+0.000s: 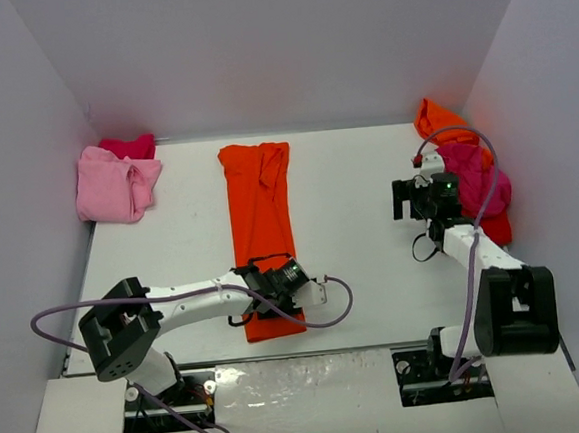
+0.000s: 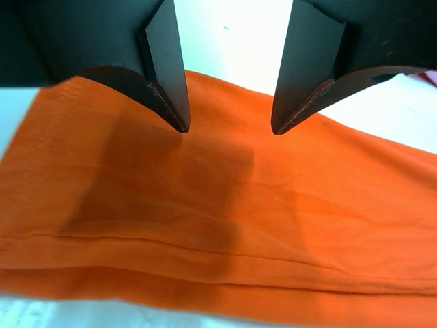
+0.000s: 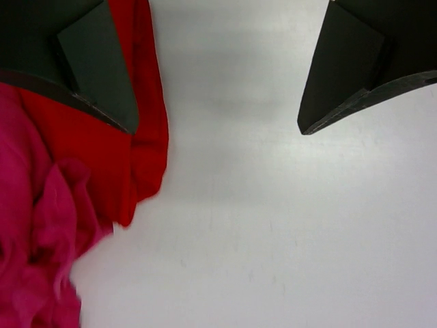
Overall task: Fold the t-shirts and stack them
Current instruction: Grab the bottom of the folded rectangular tshirt with left arm
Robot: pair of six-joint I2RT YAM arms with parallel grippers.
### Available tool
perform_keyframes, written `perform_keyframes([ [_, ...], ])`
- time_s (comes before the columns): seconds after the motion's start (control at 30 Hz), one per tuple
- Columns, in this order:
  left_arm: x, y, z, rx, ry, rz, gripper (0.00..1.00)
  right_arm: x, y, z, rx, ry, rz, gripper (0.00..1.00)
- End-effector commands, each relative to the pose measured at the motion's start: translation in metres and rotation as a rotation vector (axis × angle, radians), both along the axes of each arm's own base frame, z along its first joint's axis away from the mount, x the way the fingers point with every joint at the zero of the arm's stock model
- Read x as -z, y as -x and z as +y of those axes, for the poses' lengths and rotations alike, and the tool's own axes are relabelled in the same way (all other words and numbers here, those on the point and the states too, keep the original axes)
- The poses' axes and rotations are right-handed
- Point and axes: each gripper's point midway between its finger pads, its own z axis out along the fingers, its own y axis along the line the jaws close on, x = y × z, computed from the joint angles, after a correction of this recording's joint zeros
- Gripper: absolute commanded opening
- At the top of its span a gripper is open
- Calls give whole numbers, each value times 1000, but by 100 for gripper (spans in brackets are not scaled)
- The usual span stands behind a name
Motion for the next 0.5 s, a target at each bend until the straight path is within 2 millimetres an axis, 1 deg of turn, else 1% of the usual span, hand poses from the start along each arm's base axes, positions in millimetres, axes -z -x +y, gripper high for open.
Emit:
perform_keyframes([
  [0.0, -33, -34, -4, -71, 48, -133, 48, -39, -54, -13, 153, -30, -287, 100],
  [0.03, -38, -38, -3, -100, 68, -120, 48, -35, -51, -25, 221, 9, -326, 100],
  [0.07, -42, -39, -6, -111, 98, -98, 48, -38, -51, -28, 248, 27, -366, 100],
  [0.1, -44, -42, -2, -134, 108, -81, 47, -24, -47, -30, 269, 20, -322, 100],
  [0.17, -50, -48, -1, -154, 126, -79, 48, -31, -47, -25, 299, -33, -379, 100],
  [0.23, -50, -56, 3, -181, 127, -77, 47, -25, -44, -6, 293, 29, -384, 100],
  [0.3, -48, -58, 4, -184, 120, -79, 47, -18, -48, 9, 249, 63, -410, 100],
  [0.33, -47, -59, 5, -186, 114, -80, 47, -13, -50, 11, 239, 78, -417, 100],
  [0.4, -44, -62, 5, -187, 104, -89, 47, 3, -66, 18, 170, 52, -334, 100],
  [0.43, -43, -64, 5, -187, 103, -94, 47, 7, -70, 14, 148, 22, -311, 100],
  [0.47, -43, -66, 4, -187, 104, -100, 47, 9, -71, 5, 135, -16, -303, 100],
])
